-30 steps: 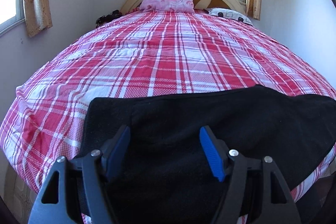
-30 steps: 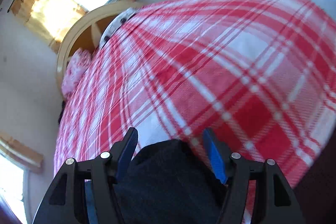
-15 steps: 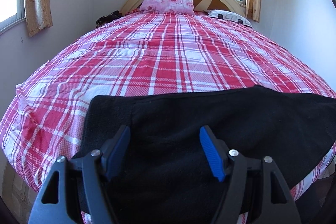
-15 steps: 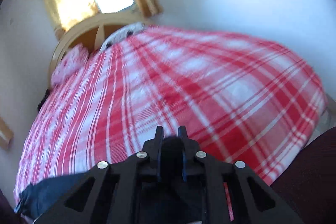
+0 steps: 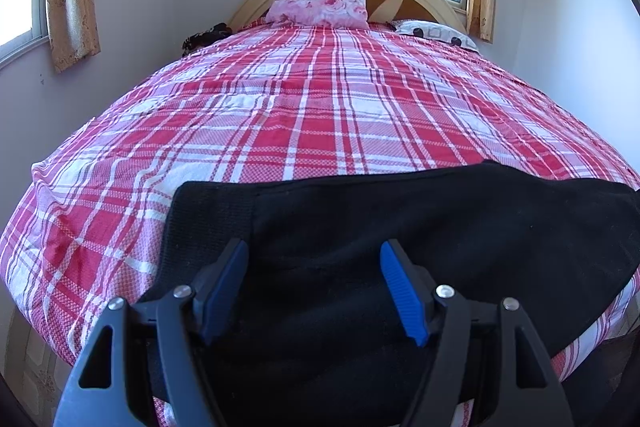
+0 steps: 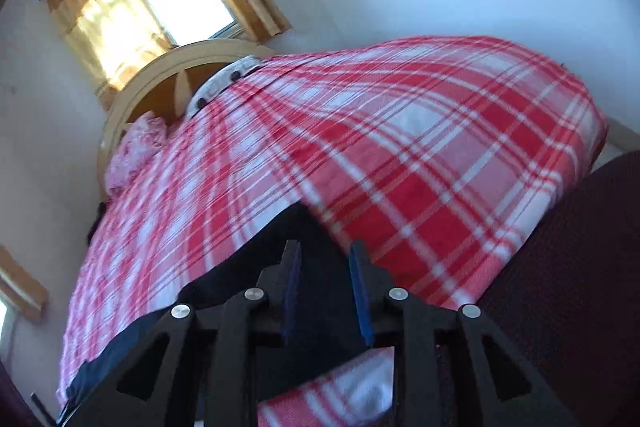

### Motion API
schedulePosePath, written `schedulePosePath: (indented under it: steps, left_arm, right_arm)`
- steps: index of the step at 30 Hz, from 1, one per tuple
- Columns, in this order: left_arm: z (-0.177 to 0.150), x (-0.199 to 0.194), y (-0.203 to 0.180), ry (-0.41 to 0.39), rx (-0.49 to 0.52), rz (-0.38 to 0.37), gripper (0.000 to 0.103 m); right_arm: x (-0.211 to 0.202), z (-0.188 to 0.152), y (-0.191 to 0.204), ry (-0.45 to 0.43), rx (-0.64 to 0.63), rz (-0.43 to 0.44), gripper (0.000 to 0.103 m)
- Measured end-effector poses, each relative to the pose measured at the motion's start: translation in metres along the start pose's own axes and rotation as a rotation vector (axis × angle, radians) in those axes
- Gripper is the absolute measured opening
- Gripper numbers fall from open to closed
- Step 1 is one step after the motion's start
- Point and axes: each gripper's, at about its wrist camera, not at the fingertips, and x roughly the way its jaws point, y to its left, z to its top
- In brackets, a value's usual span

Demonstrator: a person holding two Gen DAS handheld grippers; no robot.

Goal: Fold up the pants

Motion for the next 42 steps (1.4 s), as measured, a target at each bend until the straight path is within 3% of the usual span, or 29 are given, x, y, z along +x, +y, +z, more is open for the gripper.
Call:
schedulePosePath:
  steps: [2, 5, 9, 12, 16, 19, 23, 26, 32, 35, 42]
  left_arm:
    - [-0.001, 0.000, -0.001, -0.002, 0.008, 0.004, 0.072]
    - [-0.001, -0.001, 0.000, -0.002, 0.011, 0.005, 0.072]
    - [-0.002, -0.001, -0.002, -0.004, 0.018, 0.007, 0.072]
    - [-0.003, -0.001, -0.003, -0.010, 0.028, 0.015, 0.072]
    - [-0.003, -0.006, -0.003, -0.019, 0.032, 0.023, 0.072]
    - [-0.001, -0.013, -0.001, -0.043, 0.033, 0.029, 0.072]
    - [-0.001, -0.011, -0.003, -0.039, 0.049, 0.041, 0.075]
    - [-0.005, -0.004, -0.001, -0.016, 0.046, 0.043, 0.075]
    - [-0.009, 0.000, 0.000, -0.036, 0.074, 0.057, 0.083]
    - [-0.011, 0.004, 0.004, -0.054, 0.064, 0.063, 0.091]
    - [-0.002, -0.005, 0.004, -0.035, 0.051, 0.071, 0.092]
  right_arm:
    - [0.008, -0.009, 0.002, 0.058, -0.002, 0.004, 0.032]
    - [0.028, -0.020, -0.002, 0.135, -0.020, -0.115, 0.032]
    - [0.028, -0.022, -0.004, 0.135, -0.037, -0.142, 0.018]
    - [0.030, -0.019, -0.008, 0.139, -0.048, -0.143, 0.018]
    - [0.018, -0.012, -0.014, 0.079, -0.009, -0.205, 0.018]
    - [0.002, -0.012, 0.008, -0.001, -0.066, -0.192, 0.025]
    - [0.002, -0.012, 0.051, -0.017, -0.177, -0.047, 0.053]
    - [0.022, -0.013, 0.067, 0.008, -0.215, 0.000, 0.053]
    - [0.074, -0.004, 0.047, 0.073, -0.111, -0.060, 0.053]
    - [0.074, 0.000, 0.043, 0.061, -0.086, -0.038, 0.053]
    - [0.069, 0.000, 0.050, 0.059, -0.106, -0.089, 0.053]
